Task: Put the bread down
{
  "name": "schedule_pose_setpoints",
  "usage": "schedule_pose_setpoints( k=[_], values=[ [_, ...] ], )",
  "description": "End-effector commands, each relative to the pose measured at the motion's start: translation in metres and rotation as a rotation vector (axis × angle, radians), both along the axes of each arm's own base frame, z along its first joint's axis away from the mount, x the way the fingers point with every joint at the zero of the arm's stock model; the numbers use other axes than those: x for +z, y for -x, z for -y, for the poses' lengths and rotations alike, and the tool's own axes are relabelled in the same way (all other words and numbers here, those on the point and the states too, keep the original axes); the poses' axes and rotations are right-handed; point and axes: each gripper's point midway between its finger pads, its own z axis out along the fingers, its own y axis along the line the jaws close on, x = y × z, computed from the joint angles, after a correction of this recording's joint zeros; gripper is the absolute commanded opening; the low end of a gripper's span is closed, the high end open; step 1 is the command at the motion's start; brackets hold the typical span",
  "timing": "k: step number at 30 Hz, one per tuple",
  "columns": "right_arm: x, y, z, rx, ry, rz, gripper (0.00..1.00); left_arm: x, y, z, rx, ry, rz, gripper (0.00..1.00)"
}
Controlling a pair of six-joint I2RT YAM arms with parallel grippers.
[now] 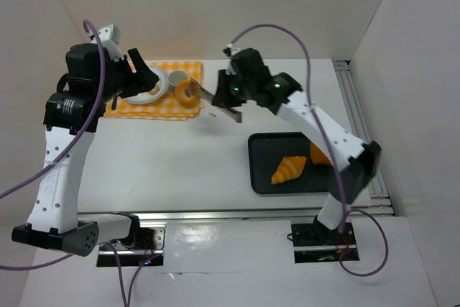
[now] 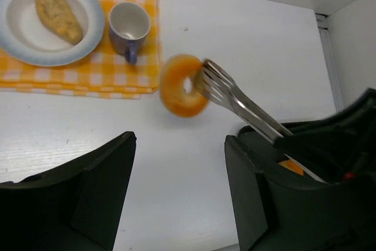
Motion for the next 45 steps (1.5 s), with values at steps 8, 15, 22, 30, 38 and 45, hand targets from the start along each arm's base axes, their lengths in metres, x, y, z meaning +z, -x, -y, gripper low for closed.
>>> schedule_pose_setpoints(
  k=[8,15,22,30,38,45],
  values=[
    [0.021,-0.105,-0.201,0.267,-0.244,0.33,0.06,0.018,0.03,-0.041,0.21,0.029,0.032,0.75],
    [-0.027,-0.129,-0.26,0.318,-0.339,0.479,0.06,0.025,0.041,-0.052,0.255,0.019,0.051,0.75],
    [-0.069,-0.15,-0.287,0.254,-0.331,0.544,0.06,0.004,0.04,-0.05,0.247,0.011,0.001,0.75],
    [-0.105,-0.163,-0.281,0.201,-0.294,0.499,0.06,-0.003,0.039,-0.053,0.26,-0.008,-0.014,0.75],
    [-0.093,-0.175,-0.266,0.109,-0.308,0.514,0.04,-0.007,0.038,-0.054,0.257,-0.018,-0.022,0.75],
    [-0.106,-0.181,-0.26,0.058,-0.283,0.503,0.09,-0.01,0.036,-0.054,0.256,-0.02,-0.031,0.75]
  ],
)
